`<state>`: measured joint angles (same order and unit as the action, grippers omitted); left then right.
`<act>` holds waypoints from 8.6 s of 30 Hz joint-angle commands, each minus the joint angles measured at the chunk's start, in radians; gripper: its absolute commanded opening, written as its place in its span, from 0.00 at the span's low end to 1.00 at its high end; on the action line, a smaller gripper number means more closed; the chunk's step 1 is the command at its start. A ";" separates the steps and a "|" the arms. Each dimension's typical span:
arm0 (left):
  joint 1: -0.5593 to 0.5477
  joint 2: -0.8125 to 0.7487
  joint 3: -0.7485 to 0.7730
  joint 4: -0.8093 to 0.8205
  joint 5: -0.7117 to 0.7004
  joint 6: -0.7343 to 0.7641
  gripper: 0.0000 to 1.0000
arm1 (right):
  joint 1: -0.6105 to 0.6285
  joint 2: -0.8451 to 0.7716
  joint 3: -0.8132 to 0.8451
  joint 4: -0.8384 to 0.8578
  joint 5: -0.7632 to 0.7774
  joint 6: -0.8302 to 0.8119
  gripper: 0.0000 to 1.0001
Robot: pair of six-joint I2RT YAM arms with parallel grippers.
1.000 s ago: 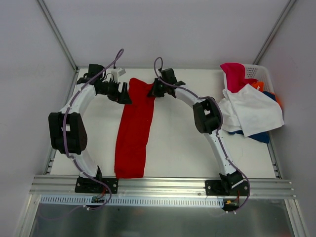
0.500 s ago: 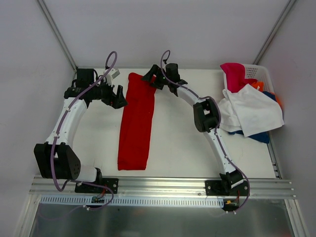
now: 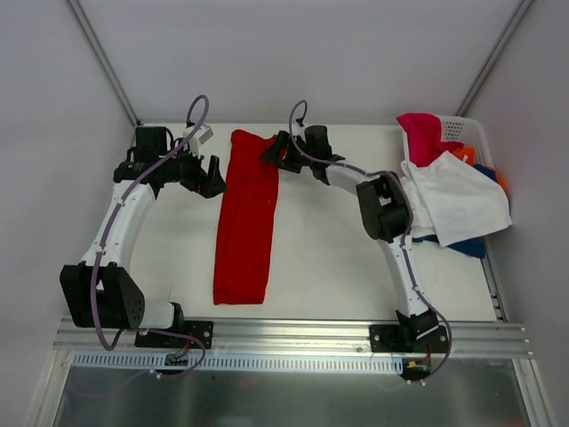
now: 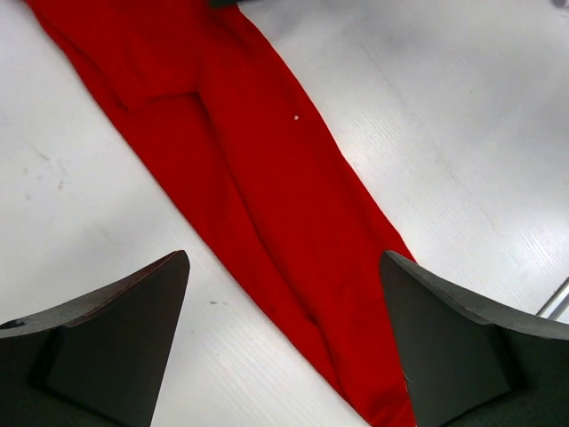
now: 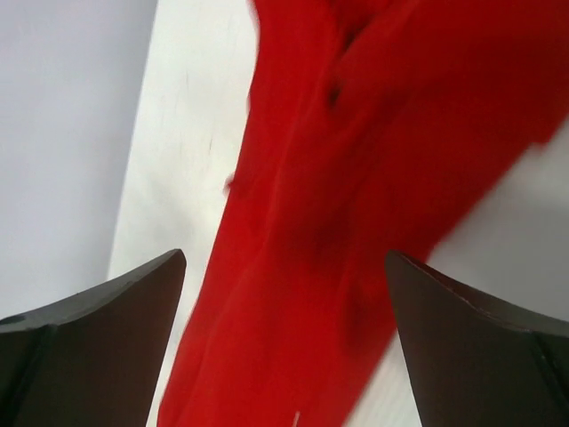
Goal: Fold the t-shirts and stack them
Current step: Fold the tshirt
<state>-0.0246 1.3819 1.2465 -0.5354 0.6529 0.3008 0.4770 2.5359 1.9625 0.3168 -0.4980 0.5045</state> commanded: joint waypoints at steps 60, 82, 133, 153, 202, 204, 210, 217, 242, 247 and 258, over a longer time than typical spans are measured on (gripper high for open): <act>0.428 -0.031 -0.492 -0.290 0.093 0.609 0.94 | 0.799 -0.648 -0.794 -0.487 0.929 0.319 0.96; 0.080 -0.038 -0.530 -0.100 -0.071 0.301 0.90 | 0.808 -0.677 -0.869 -0.504 0.952 0.351 0.60; -0.239 0.137 -0.371 -0.245 -0.141 0.251 0.84 | 0.700 -0.597 -0.815 -0.493 0.934 0.227 0.00; -0.417 0.171 -0.444 -0.126 -0.351 0.172 0.23 | 0.696 -0.555 -0.817 -0.479 0.881 0.266 0.01; -0.394 -0.060 -0.130 -0.380 -0.272 0.152 0.73 | 0.735 -0.784 -0.620 -0.780 1.082 0.088 0.01; -0.384 -0.061 -0.124 -0.380 -0.265 0.156 0.73 | 0.735 -0.770 -0.599 -0.782 1.070 0.082 0.01; -0.301 -0.052 -0.099 -0.336 -0.239 0.158 0.73 | 0.689 -0.689 -0.469 -0.774 1.049 0.000 0.01; -0.176 -0.055 -0.105 -0.333 -0.122 0.175 0.72 | 0.575 -0.537 -0.201 -0.782 0.952 -0.076 0.01; -0.011 -0.314 -0.361 -0.327 -0.065 0.239 0.77 | 0.338 -0.301 -0.106 -0.759 1.056 -0.072 0.85; -0.011 -0.326 -0.345 -0.333 -0.053 0.207 0.77 | 0.339 -0.341 -0.137 -0.742 1.044 -0.092 0.99; 0.038 -0.451 -0.144 -0.333 -0.147 0.172 0.77 | 0.410 -0.722 -0.405 -0.774 1.130 -0.175 0.99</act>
<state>-0.0315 1.0016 0.9657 -0.8745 0.5442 0.4850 0.8654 2.0083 1.6077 -0.4458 0.5835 0.3729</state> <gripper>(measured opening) 0.767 0.993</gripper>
